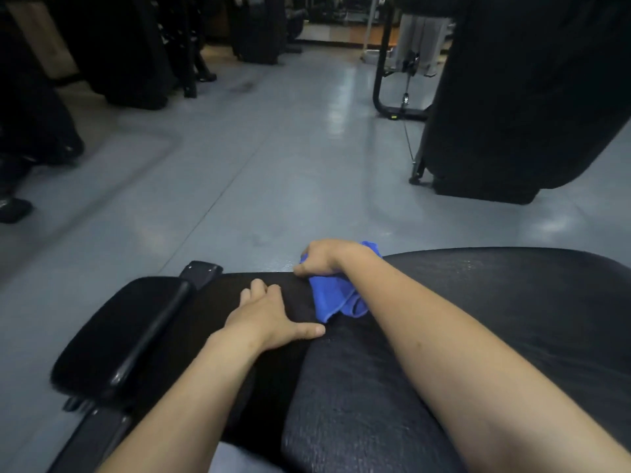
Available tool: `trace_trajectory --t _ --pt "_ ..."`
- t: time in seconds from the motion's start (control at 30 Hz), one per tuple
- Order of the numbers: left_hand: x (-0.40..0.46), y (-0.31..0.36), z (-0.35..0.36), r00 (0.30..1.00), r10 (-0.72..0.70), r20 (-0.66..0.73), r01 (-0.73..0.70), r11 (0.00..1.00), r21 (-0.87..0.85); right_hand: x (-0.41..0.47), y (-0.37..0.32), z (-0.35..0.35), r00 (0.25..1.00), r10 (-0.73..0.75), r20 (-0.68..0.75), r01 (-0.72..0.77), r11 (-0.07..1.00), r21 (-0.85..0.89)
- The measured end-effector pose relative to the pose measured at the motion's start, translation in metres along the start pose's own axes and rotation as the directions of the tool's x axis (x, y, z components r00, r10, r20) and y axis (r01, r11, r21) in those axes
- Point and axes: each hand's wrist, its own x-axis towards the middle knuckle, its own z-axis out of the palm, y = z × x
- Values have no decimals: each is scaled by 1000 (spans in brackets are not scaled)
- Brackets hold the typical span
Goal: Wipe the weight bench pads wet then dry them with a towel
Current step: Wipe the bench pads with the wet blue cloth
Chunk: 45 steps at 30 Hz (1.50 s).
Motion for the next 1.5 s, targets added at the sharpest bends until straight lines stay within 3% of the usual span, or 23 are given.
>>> trace_trajectory --t 0.53,0.83,0.93,1.03,1.23,1.37,1.5 --pt "0 -47 -20 999 -42 17 41 997 67 65 -81 29 999 -32 8 32 998 57" --pt "10 -58 -21 998 -56 0 56 996 65 86 -112 44 995 -77 -56 75 997 -30" --pt "14 -43 -21 998 -43 -54 44 999 30 80 -103 40 995 -86 -41 84 996 -41" --pt "13 -32 -19 992 -12 -125 9 1000 -30 62 -84 27 996 -81 23 80 994 69" --pt "1 2 -13 983 29 -179 -32 999 -17 10 2 4 999 -1 38 -5 984 177" --pt "-18 41 -12 965 96 -243 -108 993 -37 -27 51 -15 998 49 -29 -47 997 55" --pt "-34 83 -2 958 196 -211 -203 979 -11 -64 102 -35 983 133 -125 -137 990 -23"
